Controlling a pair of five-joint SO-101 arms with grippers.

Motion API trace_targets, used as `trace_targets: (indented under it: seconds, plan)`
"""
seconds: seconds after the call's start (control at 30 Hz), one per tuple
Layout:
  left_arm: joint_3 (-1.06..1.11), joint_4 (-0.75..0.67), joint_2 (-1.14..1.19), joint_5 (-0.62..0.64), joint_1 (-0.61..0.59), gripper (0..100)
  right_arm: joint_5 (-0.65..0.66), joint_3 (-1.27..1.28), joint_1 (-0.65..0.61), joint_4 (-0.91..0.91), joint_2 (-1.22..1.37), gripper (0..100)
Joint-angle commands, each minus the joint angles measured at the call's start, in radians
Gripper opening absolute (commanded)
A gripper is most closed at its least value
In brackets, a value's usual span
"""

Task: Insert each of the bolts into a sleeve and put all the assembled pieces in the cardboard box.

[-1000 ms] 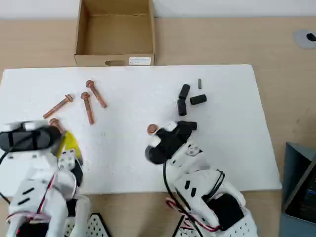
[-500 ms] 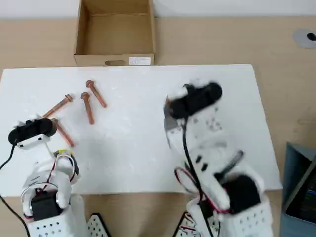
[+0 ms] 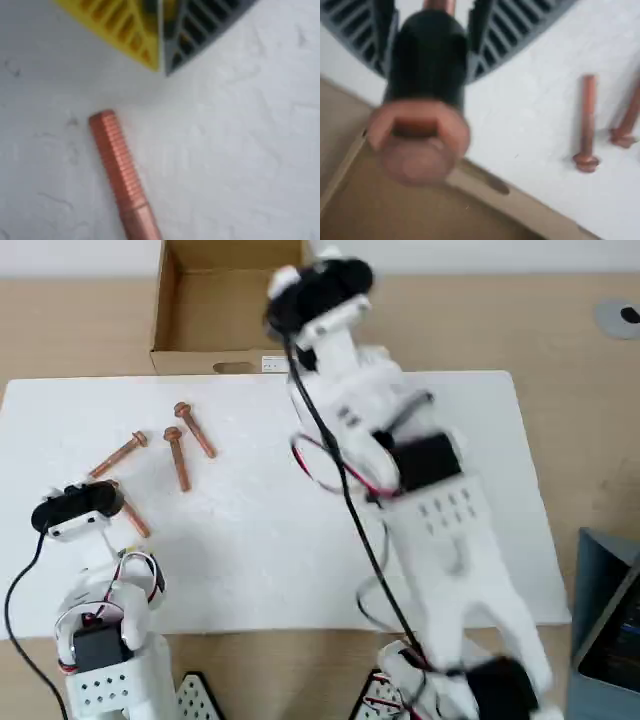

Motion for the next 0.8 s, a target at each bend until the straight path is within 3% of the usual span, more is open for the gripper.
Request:
trace_targets:
  seconds: [0.0,0.23,0.77]
  plan:
    - [-0.003,-0.018,-0.005,-0.006,-0.009,0,0.089,-0.166,0.018,-0.095,0.154,0.9]
    - [-0.003,-0.018,-0.005,-0.003,-0.009,0,0.253,-0.384,0.019,-0.212,0.484,0.9]
    - [-0.003,-0.018,-0.005,-0.005,-0.009,0,0.419,-0.960,0.071,-0.304,1.133,1.2]
